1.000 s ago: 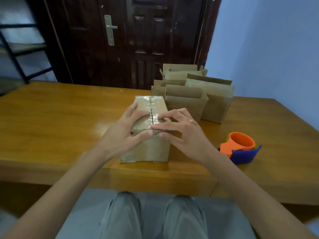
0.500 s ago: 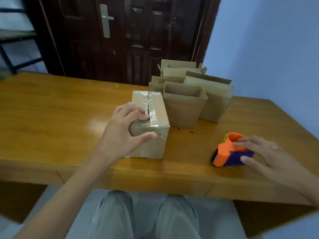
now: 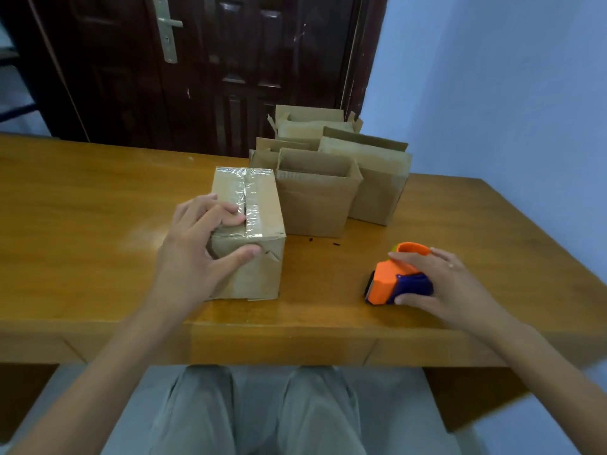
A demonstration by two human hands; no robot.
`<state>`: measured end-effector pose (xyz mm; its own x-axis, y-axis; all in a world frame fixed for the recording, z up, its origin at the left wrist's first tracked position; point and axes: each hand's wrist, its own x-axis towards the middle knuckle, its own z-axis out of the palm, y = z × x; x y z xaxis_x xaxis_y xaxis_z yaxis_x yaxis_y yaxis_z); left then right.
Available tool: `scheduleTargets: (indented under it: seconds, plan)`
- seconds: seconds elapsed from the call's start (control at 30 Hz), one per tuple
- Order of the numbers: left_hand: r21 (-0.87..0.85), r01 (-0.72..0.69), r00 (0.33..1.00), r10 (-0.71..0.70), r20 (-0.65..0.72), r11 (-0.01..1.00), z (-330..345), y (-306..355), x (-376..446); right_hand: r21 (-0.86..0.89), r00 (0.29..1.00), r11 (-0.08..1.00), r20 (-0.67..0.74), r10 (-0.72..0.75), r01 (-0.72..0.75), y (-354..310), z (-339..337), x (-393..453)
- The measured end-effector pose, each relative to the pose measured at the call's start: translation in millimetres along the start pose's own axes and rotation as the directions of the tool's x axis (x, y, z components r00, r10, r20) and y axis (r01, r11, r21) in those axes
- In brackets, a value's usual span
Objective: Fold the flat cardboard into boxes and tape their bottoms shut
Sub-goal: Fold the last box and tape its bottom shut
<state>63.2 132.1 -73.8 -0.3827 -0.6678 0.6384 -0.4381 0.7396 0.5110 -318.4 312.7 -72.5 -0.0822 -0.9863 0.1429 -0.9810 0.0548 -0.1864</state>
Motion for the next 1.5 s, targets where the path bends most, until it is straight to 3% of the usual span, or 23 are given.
scheduleTargets:
  seconds: [0.2,0.4,0.57,0.73,1.0,1.33,1.5]
  plan:
    - [0.005,0.015,1.000,-0.015,0.013,1.000,-1.9,4.1,-1.2,0.118,0.999,0.993,0.012,-0.031,0.030,-24.6,-11.2,5.2]
    - [-0.014,0.055,0.981,-0.052,0.185,0.998,-34.4,17.8,18.9,0.142,0.962,0.962,-0.178,-0.206,0.232,-94.2,-65.7,24.2]
    - [-0.170,0.018,0.994,0.001,0.110,0.985,-69.1,47.3,29.5,0.362,0.928,0.855,-0.118,-0.354,0.372,-148.8,-115.5,55.5]
    - [-0.449,0.273,0.945,-0.148,0.292,0.851,-95.6,75.7,38.5,0.398,0.903,0.831,0.014,-0.430,0.390,-180.5,-136.6,89.4]
    - [-0.592,0.514,0.851,-0.281,0.444,0.621,-126.1,67.7,37.2,0.388,0.859,0.810,0.081,-0.506,0.440,-202.9,-147.7,116.8]
    - [-0.638,0.561,0.825,-0.294,0.483,0.528,-113.2,62.3,36.0,0.455,0.864,0.797,0.106,-0.491,0.397,-201.5,-137.1,118.3]
    - [-0.544,0.587,0.808,-0.396,0.436,0.599,-107.3,67.9,37.8,0.458,0.877,0.811,0.125,-0.464,0.364,-191.9,-134.5,116.3]
